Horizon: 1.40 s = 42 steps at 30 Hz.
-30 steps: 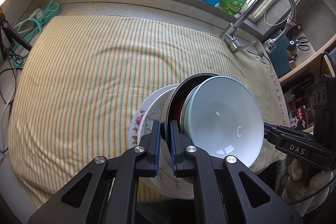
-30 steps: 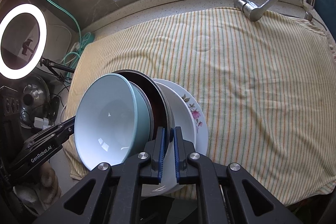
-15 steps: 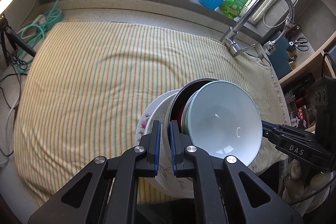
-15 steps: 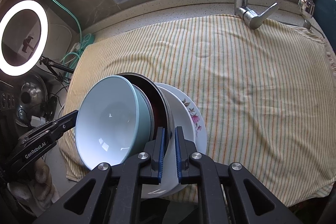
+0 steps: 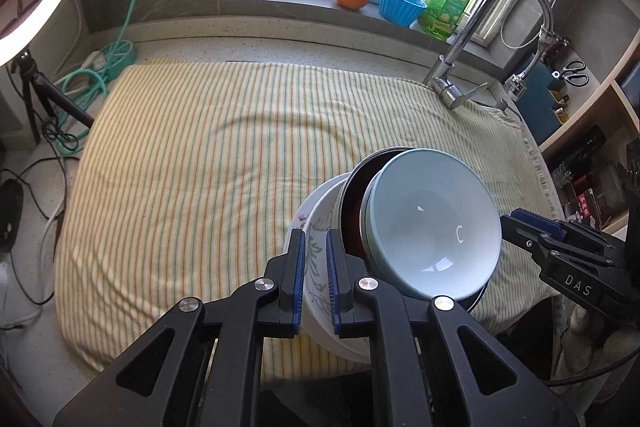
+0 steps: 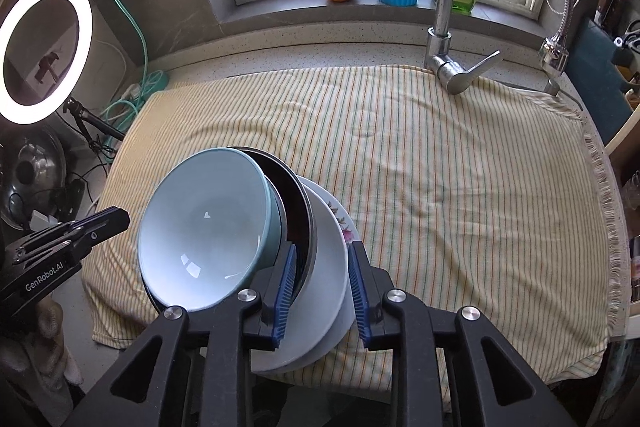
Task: Organize plates and bowls
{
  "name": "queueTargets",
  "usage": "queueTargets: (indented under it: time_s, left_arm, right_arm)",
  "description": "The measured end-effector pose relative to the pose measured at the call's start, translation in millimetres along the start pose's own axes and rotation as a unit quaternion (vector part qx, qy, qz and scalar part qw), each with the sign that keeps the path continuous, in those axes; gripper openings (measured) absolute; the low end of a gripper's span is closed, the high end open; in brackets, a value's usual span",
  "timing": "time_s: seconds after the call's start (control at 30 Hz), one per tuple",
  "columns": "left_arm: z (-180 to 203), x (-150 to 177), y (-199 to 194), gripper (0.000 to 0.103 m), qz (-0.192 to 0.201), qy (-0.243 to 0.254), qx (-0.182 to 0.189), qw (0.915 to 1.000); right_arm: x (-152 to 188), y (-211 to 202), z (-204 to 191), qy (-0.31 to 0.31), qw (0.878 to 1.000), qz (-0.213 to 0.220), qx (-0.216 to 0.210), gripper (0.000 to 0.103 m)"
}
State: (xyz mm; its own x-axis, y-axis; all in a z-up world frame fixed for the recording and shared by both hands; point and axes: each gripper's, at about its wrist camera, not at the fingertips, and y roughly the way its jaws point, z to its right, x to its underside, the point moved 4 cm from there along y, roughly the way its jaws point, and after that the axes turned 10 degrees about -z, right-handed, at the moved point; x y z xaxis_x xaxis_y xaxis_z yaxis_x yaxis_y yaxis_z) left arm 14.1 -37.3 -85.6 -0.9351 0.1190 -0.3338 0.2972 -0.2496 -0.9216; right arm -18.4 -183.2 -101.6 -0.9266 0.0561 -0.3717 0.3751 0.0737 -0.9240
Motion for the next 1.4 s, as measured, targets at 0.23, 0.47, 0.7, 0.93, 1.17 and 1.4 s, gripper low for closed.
queueTargets:
  time_s: [0.23,0.47,0.7,0.93,1.17,1.4]
  left_arm:
    - [13,10,-10,0.018,0.009,0.011,-0.003,0.9999]
    - [15,20,-13,0.027,0.005,0.008,0.001,1.0]
    - [23,22,-21,0.028,0.013,0.018,-0.006,0.9997]
    - [24,22,-20,0.034,0.007,0.013,-0.002,0.9999]
    - [21,22,-22,0.034,0.007,0.009,-0.006,0.9999]
    - [21,22,-22,0.034,0.006,0.012,-0.007,0.9999]
  right_arm:
    - [9,-11,-11,0.003,1.0,0.019,0.018,0.032]
    - [18,-23,-14,0.012,0.999,0.039,0.017,0.043]
    - [21,-35,-8,0.026,0.998,0.052,0.018,0.043]
    - [23,-38,-5,0.029,0.998,0.055,0.022,0.043]
    - [24,-39,-5,0.031,0.998,0.057,0.022,0.043]
    - [23,-36,-5,0.028,0.998,0.054,0.022,0.043]
